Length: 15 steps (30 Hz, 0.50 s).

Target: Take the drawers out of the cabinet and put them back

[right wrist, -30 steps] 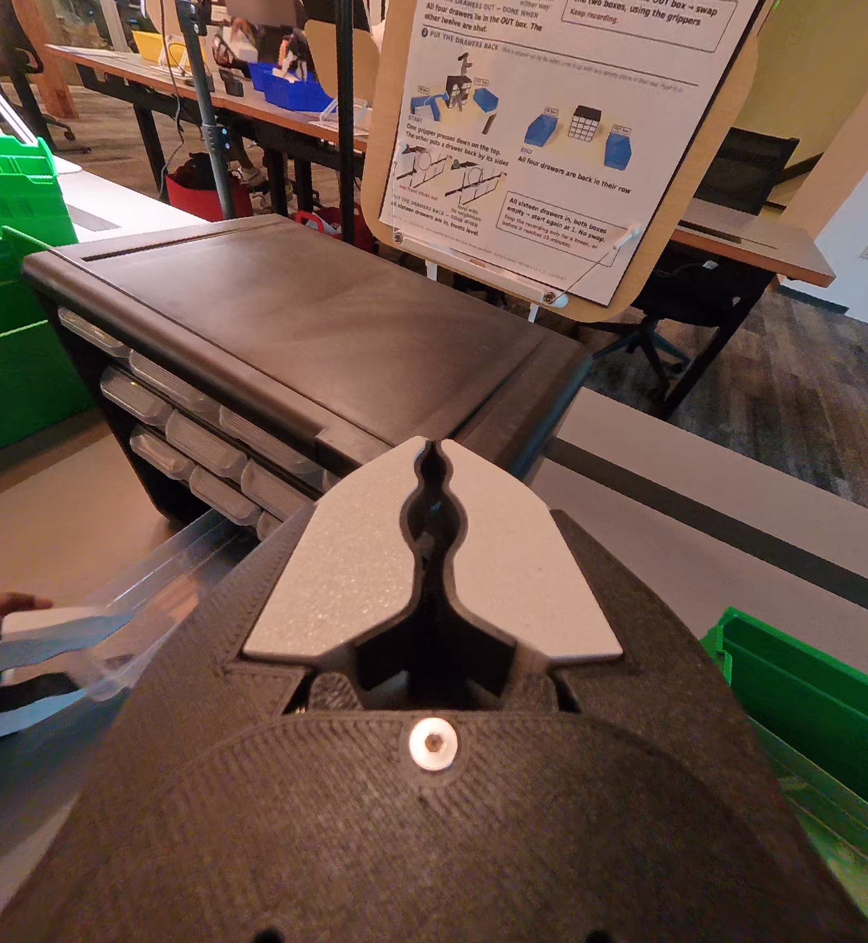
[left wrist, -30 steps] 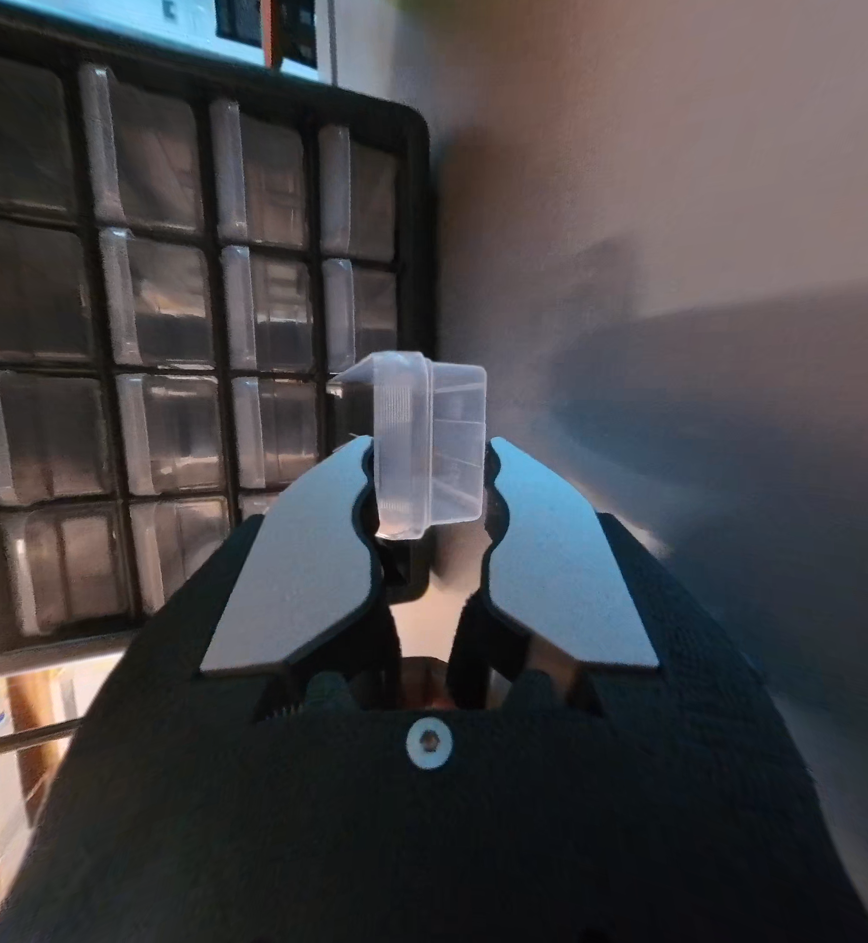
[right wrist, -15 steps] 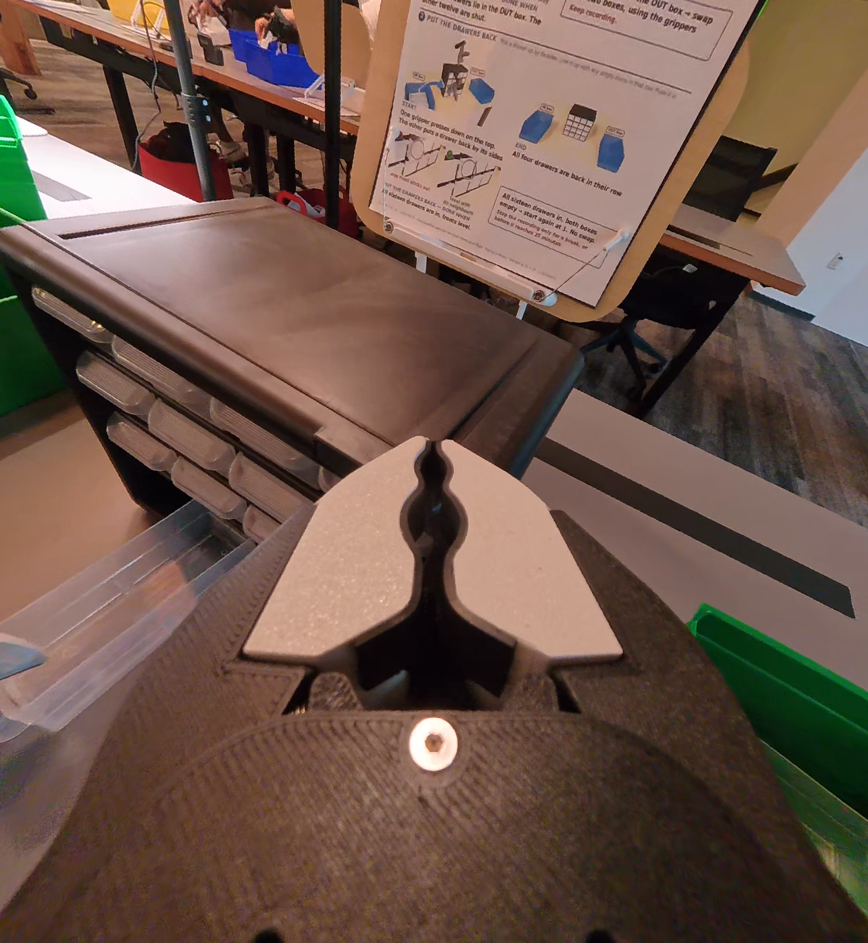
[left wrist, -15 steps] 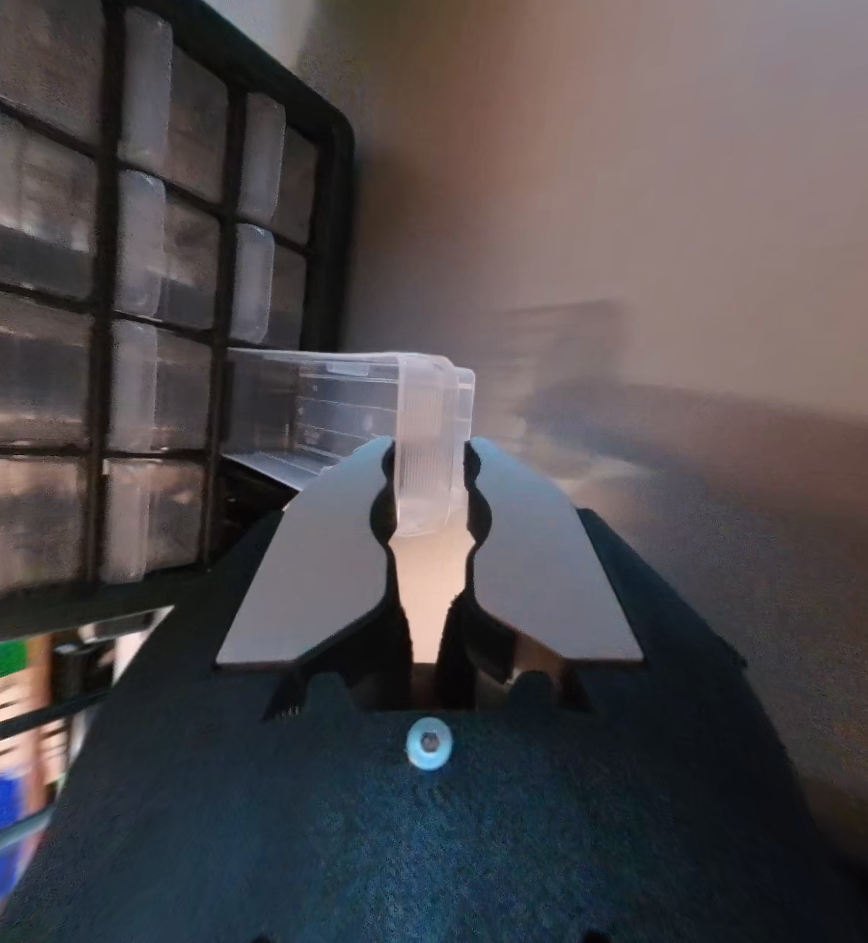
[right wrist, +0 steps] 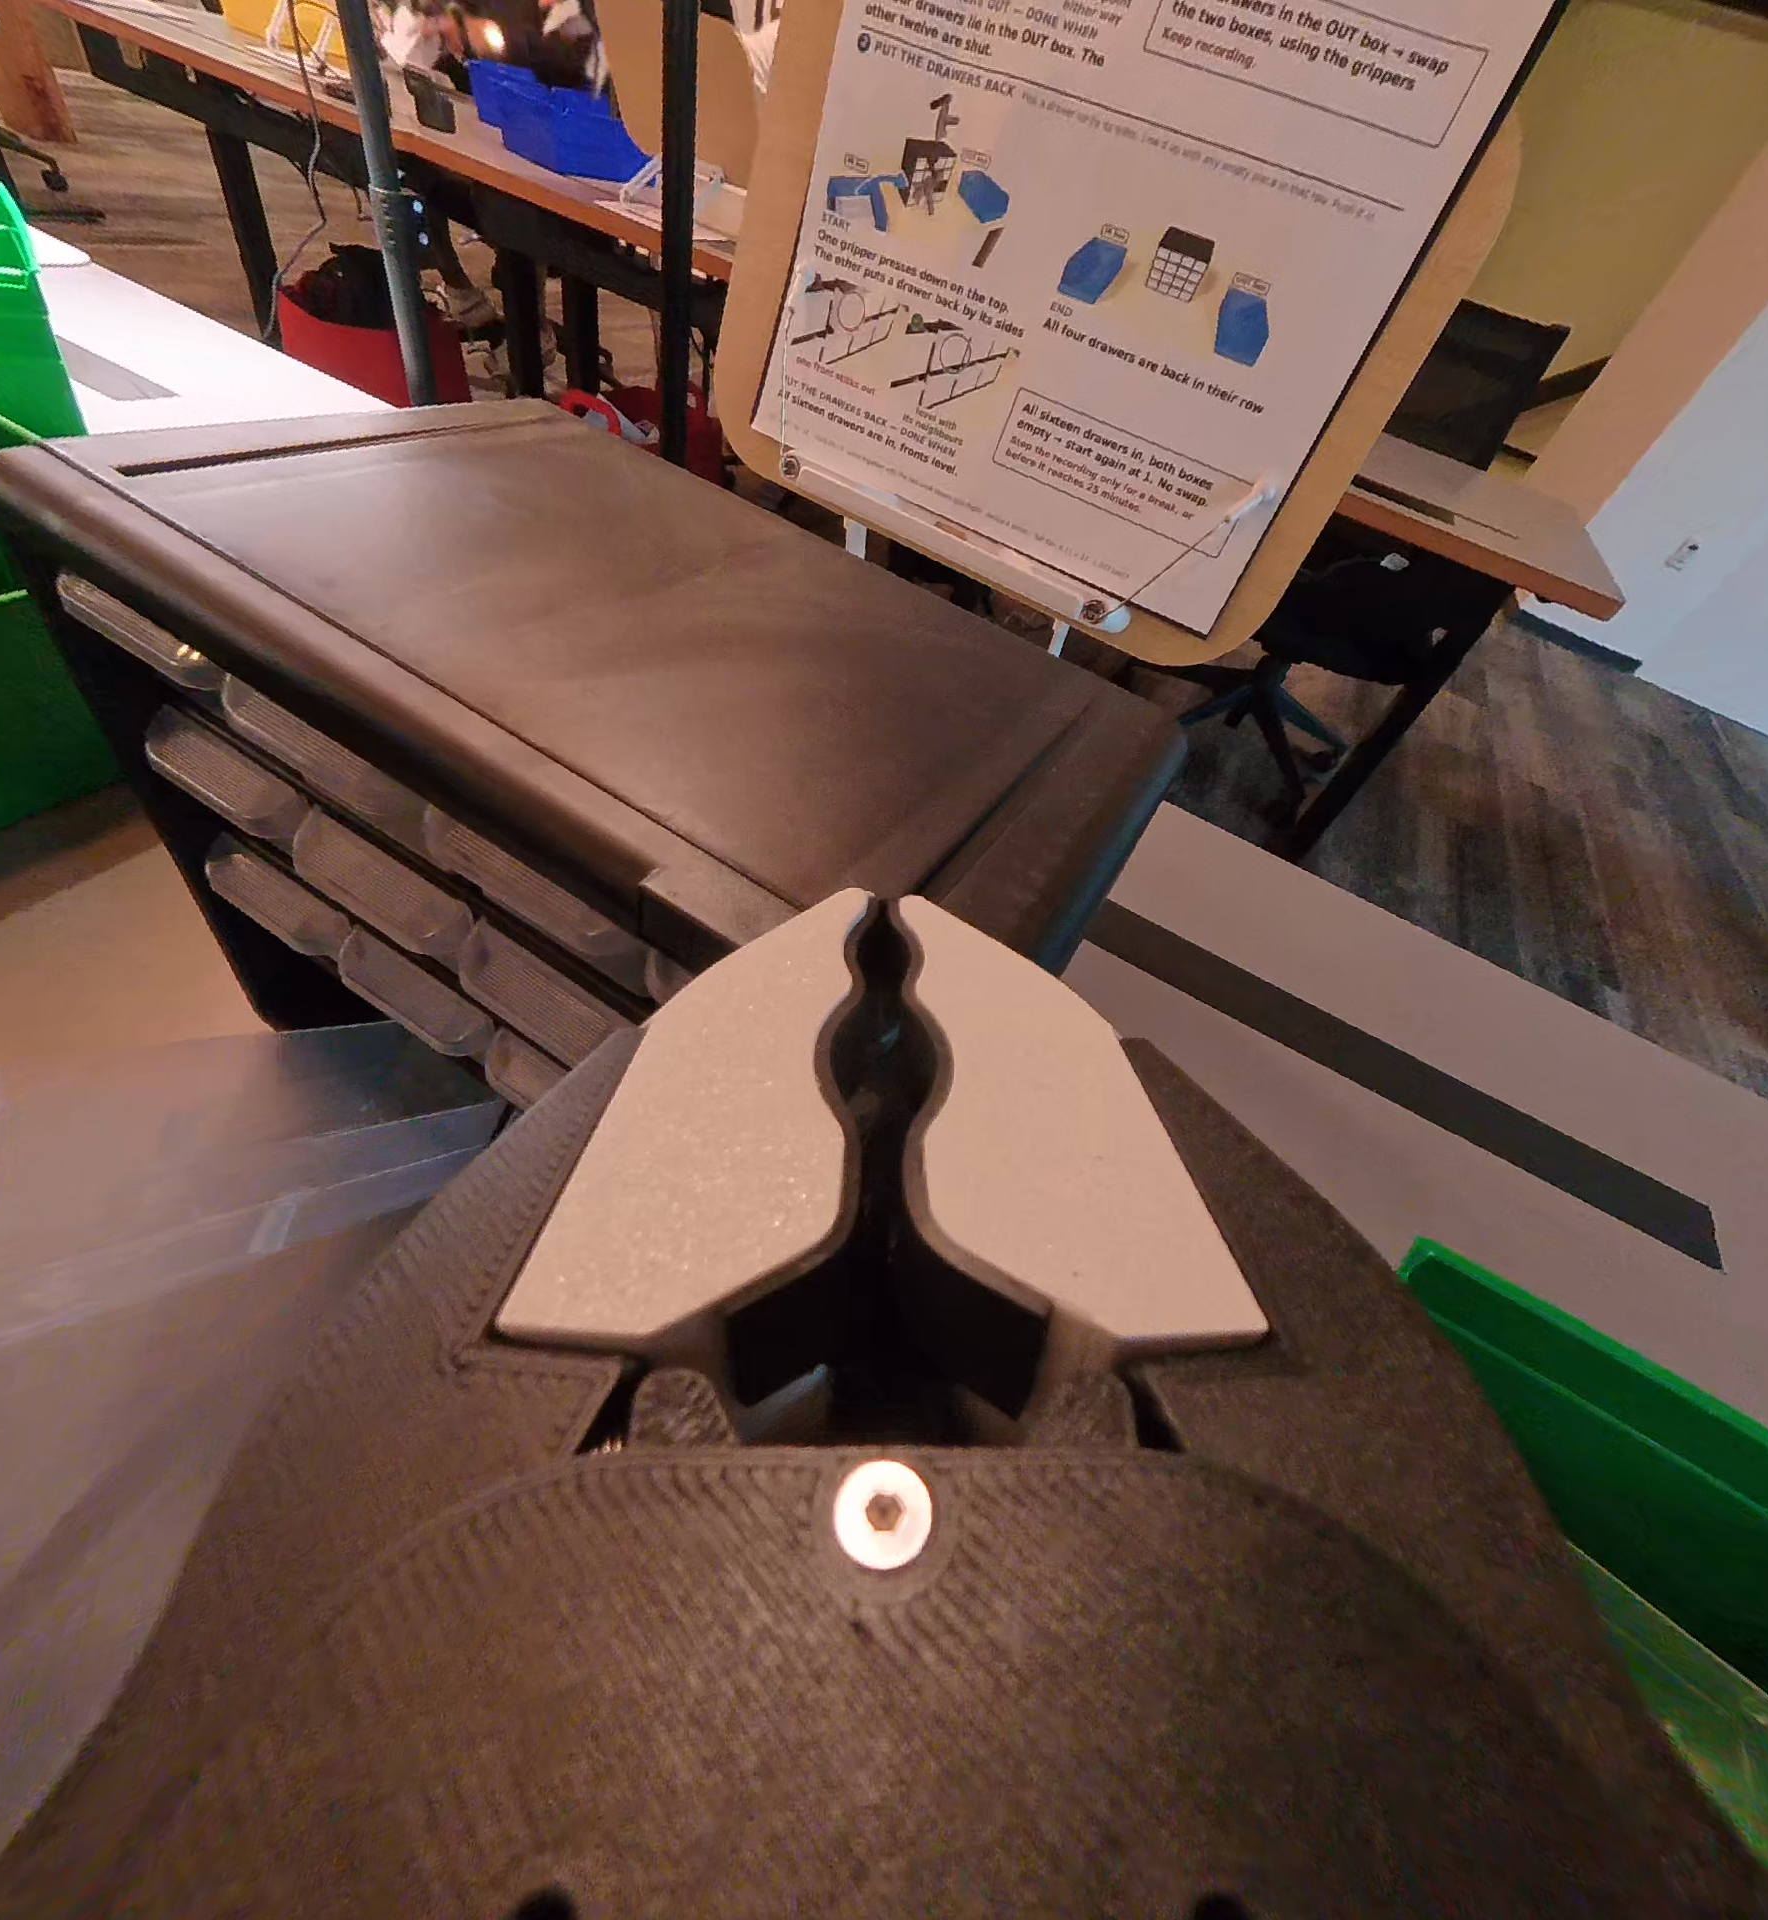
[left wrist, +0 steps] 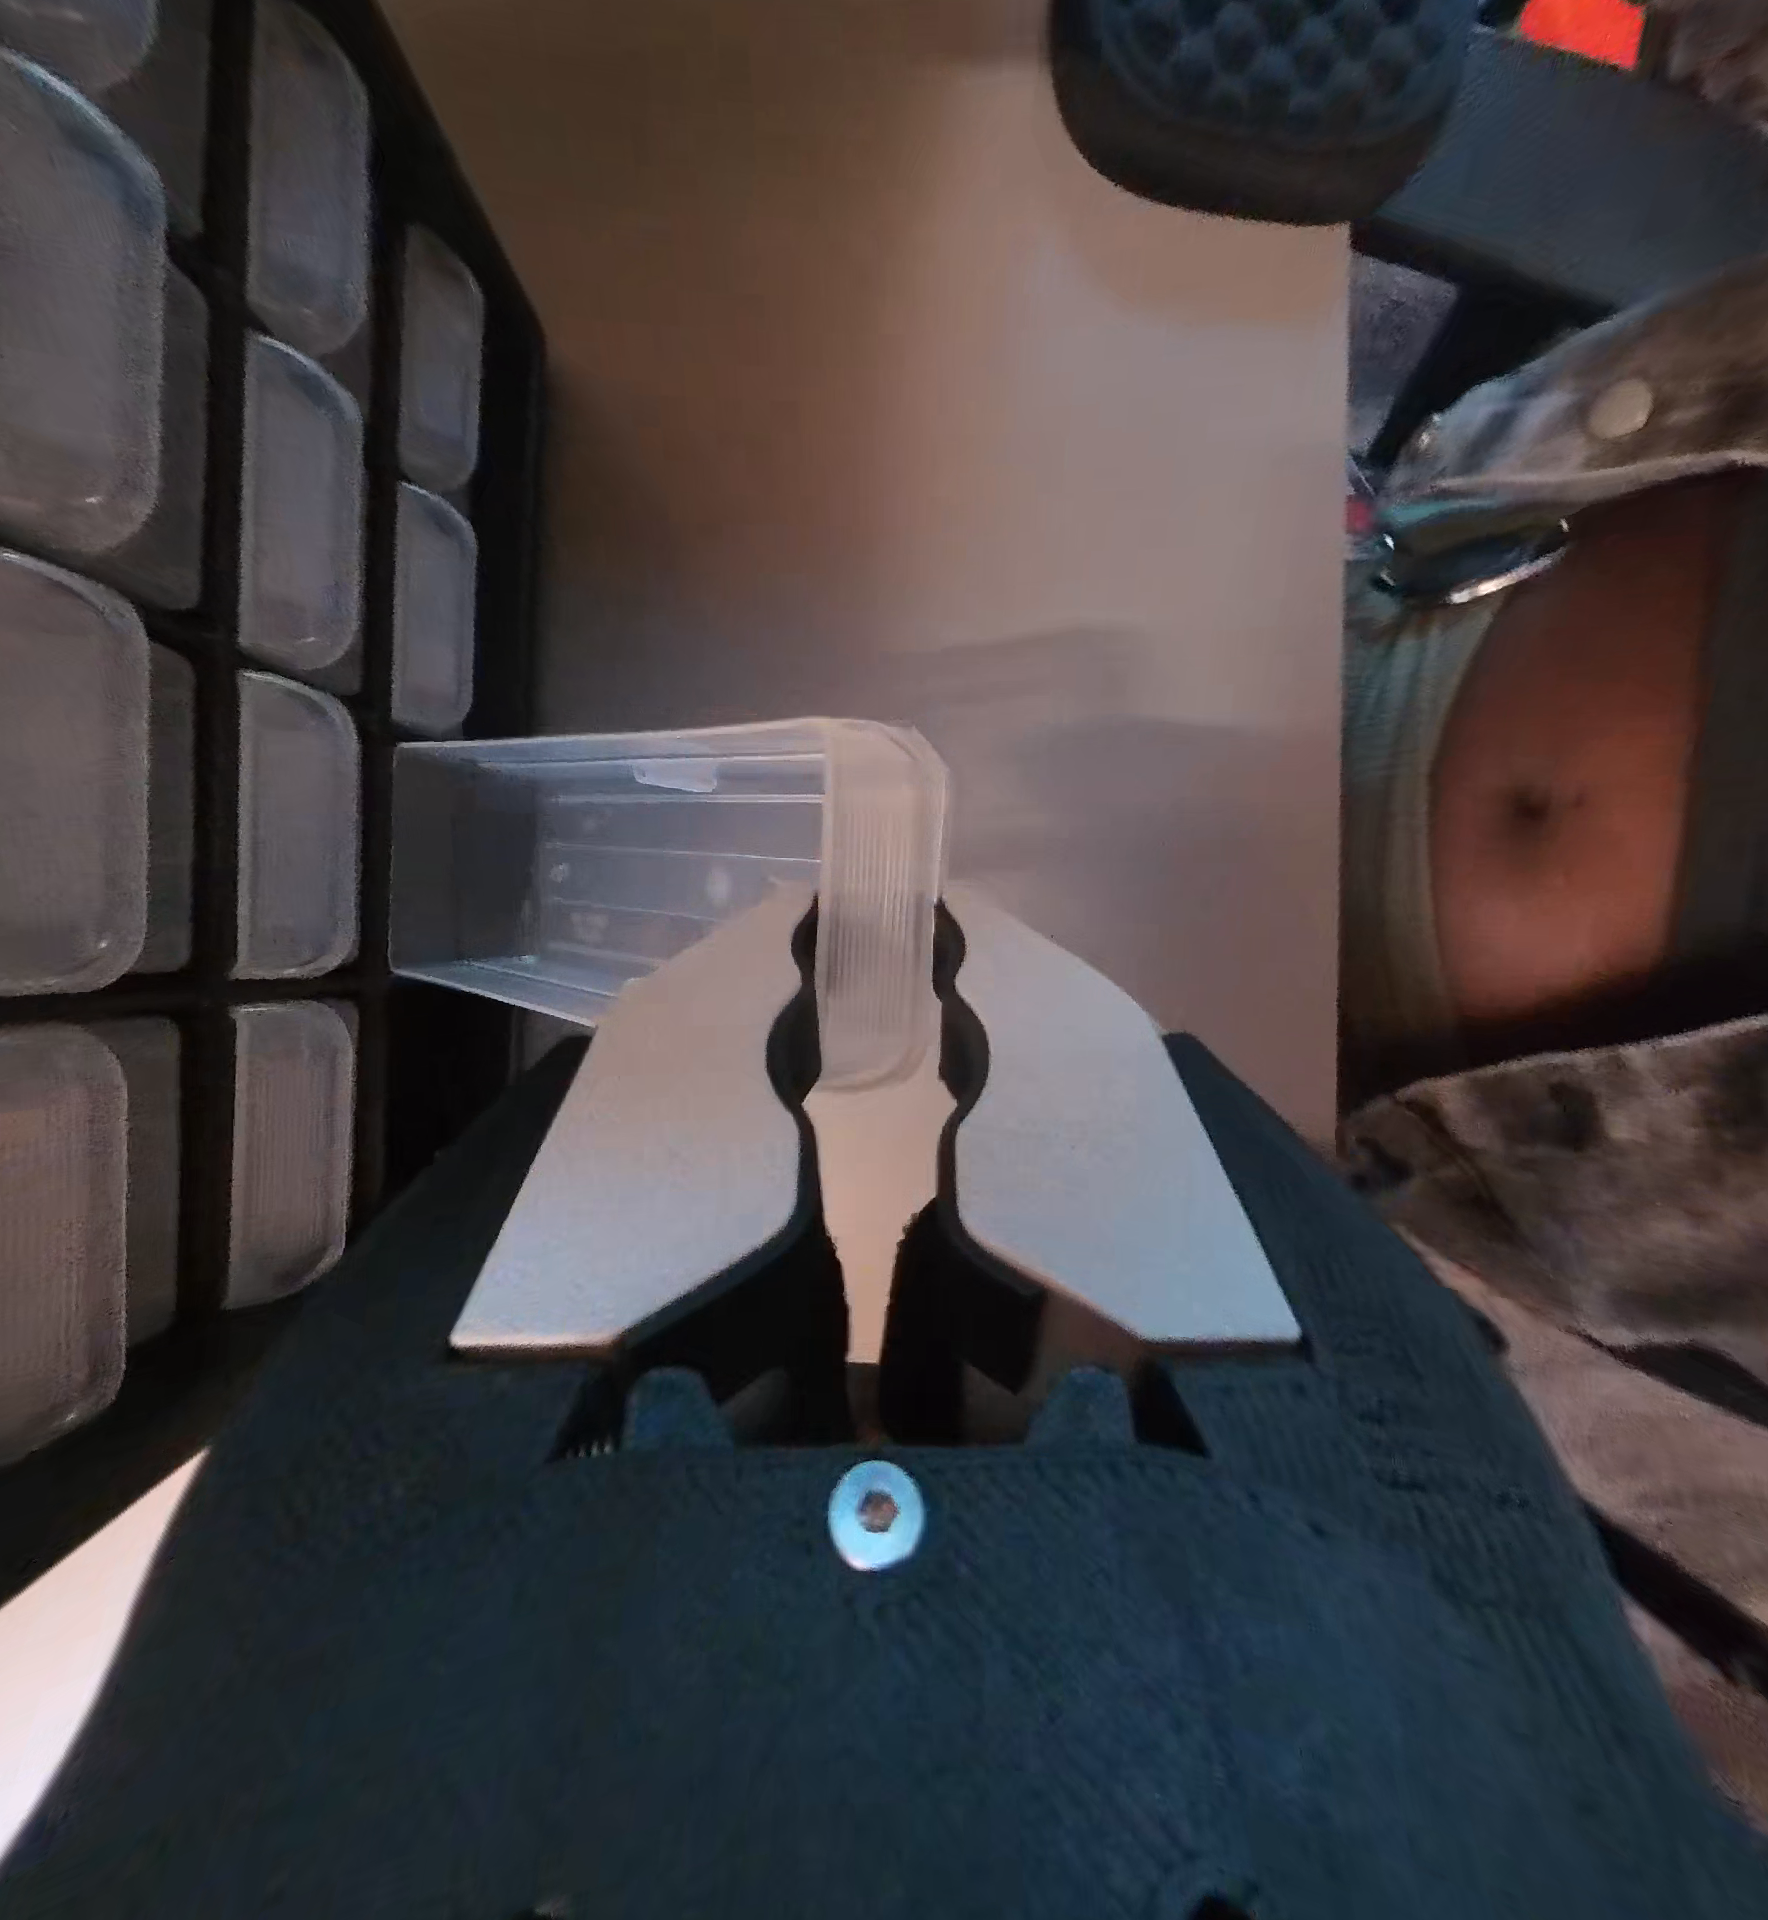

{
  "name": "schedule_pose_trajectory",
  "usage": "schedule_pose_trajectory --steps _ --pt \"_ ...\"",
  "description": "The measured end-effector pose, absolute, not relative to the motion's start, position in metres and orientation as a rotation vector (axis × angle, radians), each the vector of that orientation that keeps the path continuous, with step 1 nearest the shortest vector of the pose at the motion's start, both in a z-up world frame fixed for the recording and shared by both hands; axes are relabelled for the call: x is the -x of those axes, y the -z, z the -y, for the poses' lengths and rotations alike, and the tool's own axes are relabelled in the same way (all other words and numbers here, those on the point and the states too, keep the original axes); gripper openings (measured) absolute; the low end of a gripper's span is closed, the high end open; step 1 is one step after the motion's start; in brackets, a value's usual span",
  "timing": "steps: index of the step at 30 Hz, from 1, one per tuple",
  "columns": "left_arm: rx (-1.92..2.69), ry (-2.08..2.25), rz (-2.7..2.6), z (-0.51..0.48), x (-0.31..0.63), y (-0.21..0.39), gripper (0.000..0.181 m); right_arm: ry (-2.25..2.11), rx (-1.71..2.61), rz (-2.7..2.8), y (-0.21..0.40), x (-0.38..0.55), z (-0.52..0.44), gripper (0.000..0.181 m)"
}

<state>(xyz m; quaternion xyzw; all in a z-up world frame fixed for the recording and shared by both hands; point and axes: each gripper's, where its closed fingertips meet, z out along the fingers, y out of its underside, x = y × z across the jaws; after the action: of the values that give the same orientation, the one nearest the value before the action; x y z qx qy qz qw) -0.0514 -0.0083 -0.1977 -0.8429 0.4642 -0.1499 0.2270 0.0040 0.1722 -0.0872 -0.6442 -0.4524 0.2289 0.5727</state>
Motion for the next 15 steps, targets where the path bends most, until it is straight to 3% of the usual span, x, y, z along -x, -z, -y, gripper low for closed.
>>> schedule_pose_trajectory --steps 12,15 --pt "1.986 -0.084 -1.384 0.049 0.041 0.233 0.019 -0.505 1.432 1.116 0.085 -0.002 -0.169 0.001" --pt "1.931 -0.028 -1.365 0.061 0.033 0.237 0.019 -0.561 1.171 1.220 0.081 -0.001 -0.132 0.031"
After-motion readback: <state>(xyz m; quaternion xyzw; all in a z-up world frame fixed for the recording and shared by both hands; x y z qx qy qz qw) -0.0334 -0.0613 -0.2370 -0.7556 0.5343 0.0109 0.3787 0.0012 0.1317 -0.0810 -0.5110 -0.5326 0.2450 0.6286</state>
